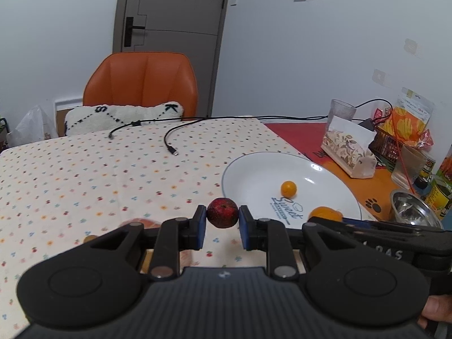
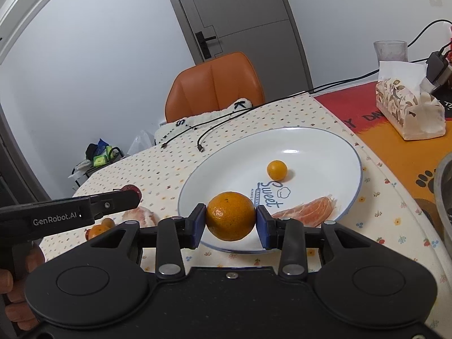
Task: Organize fruits
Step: 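Carry the mandarin and the red plum over the white plate with both tools, then open both tools to drop the mandarin and plum onto the plate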
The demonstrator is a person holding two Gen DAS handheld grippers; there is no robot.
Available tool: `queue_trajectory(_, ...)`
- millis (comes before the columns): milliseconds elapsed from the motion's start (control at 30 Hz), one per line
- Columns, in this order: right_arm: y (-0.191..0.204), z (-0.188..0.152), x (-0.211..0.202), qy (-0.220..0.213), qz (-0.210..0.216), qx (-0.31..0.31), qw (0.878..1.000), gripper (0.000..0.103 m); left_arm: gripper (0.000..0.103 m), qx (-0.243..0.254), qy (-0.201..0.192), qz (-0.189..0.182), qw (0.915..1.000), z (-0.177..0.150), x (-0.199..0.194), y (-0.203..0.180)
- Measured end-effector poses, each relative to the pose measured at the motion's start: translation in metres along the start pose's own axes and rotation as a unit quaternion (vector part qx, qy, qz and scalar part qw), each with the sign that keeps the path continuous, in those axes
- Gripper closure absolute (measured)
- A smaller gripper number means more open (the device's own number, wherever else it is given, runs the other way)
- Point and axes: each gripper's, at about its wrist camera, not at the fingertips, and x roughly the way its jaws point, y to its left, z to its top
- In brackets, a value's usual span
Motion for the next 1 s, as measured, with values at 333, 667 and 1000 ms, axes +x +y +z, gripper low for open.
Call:
queue_trajectory(333,-0.005,-0.001,0.001,-0.001,0.001,-0.003,1.0,0.063,0.08,0.013,0.014,-0.015,0.9997,0.002,0.021,-0.017)
queue_trajectory(667,-0.01,-0.005,-0.01,-0.003,0.004,0.0,1.0,0.063,0.079,0.019,0.028,-0.025,0.9991,0.002,0.036,-0.03)
queue_trajectory(1000,-0.012,-0.006,-0.014,-0.005,0.002,0.006,1.0,0.062,0.075,0.015,0.031,-0.015,0.9993,0.001,0.031,-0.023)
